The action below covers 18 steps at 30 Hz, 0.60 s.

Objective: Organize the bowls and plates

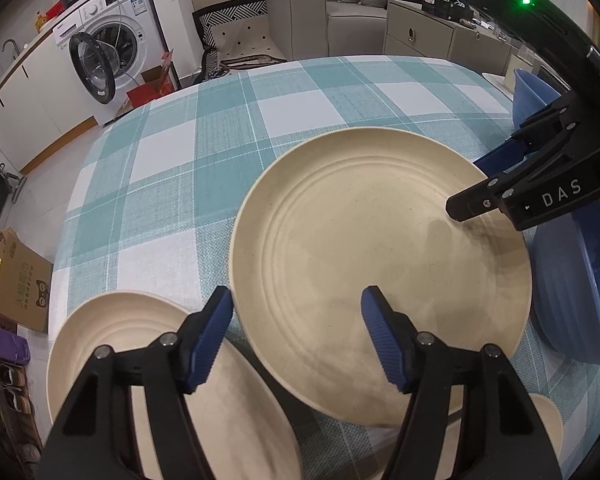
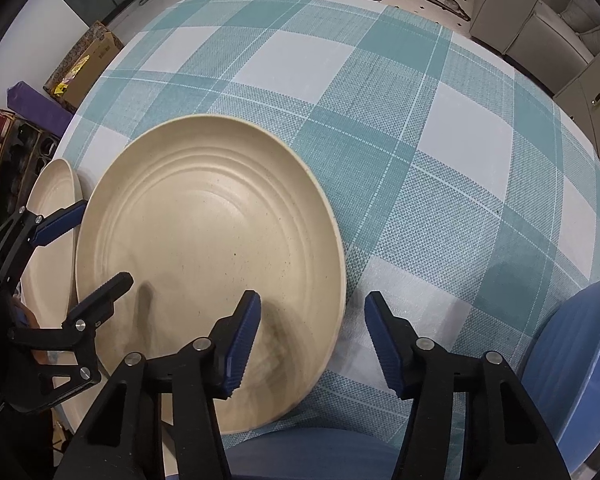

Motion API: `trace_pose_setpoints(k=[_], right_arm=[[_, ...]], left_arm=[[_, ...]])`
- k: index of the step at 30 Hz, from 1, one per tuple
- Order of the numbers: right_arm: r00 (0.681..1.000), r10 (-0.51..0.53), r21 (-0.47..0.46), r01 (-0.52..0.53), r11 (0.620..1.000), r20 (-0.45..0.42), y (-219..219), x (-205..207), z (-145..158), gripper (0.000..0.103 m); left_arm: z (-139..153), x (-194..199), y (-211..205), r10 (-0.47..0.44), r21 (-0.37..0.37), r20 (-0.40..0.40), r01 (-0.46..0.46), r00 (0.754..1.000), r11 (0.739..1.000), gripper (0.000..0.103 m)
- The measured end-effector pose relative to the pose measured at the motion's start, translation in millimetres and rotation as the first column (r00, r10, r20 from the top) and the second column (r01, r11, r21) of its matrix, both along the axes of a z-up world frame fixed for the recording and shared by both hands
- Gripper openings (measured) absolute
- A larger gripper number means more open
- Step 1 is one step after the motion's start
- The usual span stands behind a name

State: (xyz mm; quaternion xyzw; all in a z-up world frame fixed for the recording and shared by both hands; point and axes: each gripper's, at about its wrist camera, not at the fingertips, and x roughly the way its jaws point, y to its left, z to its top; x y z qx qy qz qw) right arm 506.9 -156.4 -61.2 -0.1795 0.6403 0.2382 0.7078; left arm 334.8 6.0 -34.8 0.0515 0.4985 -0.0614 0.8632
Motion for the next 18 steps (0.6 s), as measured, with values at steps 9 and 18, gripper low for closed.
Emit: trace_pose_setpoints(k=[9,18], right_arm=[[1.000,0.009,0.004,-0.009,1.000,0.013,6.7,0.0,-3.2,0.038],[0.999,-0.028,0.011,0.028,1.000,0.033,-0.4,4.3,-2.8,0.035]], left_arm=[[1.2,0.0,2.1,0.008,-0.011,-0.003,-0.008,1.000,1.000,0.056],[2.7,6.5,6.9,0.023,-0.063,-0.006,-0.023,1.000,0.998,0.051]])
